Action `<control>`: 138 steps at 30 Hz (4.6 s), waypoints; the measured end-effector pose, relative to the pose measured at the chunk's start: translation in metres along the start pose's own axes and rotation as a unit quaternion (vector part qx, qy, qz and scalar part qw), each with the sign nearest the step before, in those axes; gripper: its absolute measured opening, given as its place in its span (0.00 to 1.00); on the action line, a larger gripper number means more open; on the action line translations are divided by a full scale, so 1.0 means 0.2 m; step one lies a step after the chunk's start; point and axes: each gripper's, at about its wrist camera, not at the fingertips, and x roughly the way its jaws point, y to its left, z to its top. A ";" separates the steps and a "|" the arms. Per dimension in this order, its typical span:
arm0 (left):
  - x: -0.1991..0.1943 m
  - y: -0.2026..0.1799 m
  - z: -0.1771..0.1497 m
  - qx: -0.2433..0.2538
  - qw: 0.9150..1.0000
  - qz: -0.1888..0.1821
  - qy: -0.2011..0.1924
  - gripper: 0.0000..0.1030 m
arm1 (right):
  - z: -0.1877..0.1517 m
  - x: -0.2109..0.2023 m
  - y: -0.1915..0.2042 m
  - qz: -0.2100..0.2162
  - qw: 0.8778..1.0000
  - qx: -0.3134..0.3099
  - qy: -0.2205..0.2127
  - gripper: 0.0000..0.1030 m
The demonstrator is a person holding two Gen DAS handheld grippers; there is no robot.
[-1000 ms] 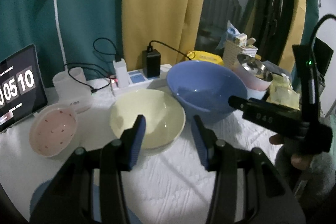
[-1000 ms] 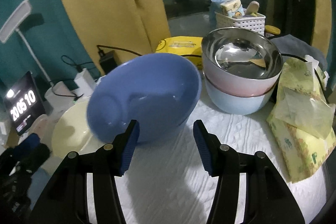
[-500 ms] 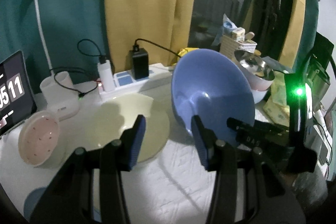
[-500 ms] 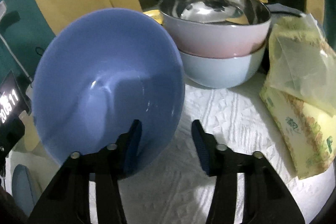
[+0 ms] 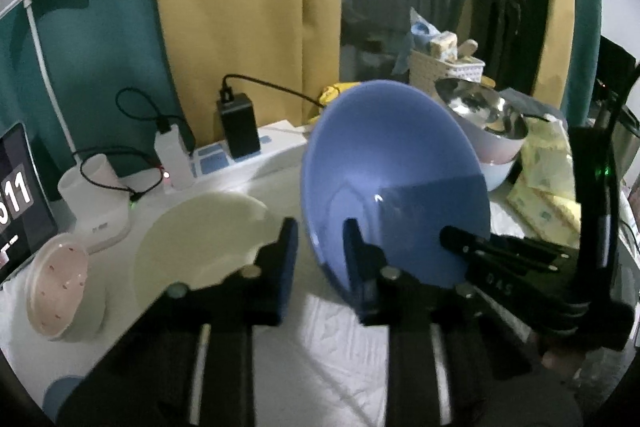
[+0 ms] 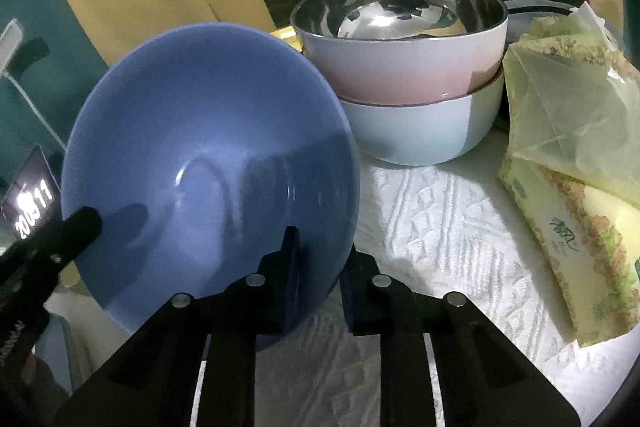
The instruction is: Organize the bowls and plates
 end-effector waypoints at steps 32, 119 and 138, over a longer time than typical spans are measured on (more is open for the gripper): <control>-0.44 0.01 -0.15 -0.016 0.999 -0.024 -0.019 0.19 | -0.17 -0.54 0.18 -0.003 0.999 -0.016 -0.044 0.16; -0.80 0.31 -0.55 -0.073 0.997 -0.030 0.023 0.45 | -0.46 -0.83 0.52 -0.016 0.997 -0.071 -0.008 0.60; -0.74 0.43 -0.36 -0.085 0.996 -0.009 0.001 0.45 | -0.28 -0.73 0.63 0.005 0.995 -0.098 -0.009 0.60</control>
